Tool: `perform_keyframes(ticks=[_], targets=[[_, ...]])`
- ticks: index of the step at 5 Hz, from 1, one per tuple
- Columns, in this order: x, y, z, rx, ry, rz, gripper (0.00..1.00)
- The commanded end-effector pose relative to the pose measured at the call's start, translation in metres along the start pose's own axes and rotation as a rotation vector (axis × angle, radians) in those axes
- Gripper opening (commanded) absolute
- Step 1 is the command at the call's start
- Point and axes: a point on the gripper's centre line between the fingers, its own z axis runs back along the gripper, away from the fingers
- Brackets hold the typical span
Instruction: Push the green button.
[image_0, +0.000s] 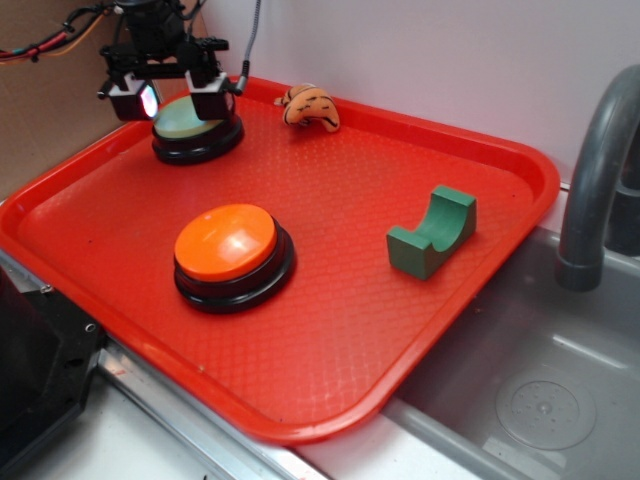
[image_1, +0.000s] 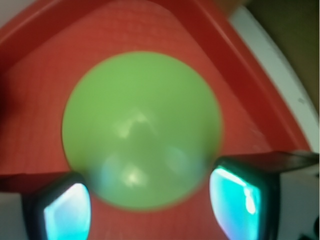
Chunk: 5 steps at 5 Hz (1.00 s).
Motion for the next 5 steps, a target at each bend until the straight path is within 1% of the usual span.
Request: perform_keyframes(ticks=[1, 2, 3, 5], targets=[[0.006, 0.012, 0.046, -0.071, -0.085, -0.019, 1.0], [0.006, 0.009, 0.054, -0.072, -0.101, -0.023, 1.0], [0.006, 0.009, 0.06, -0.089, -0.102, -0.028, 1.0], [0.005, 0.01, 0.076, -0.126, -0.129, -0.05, 1.0]])
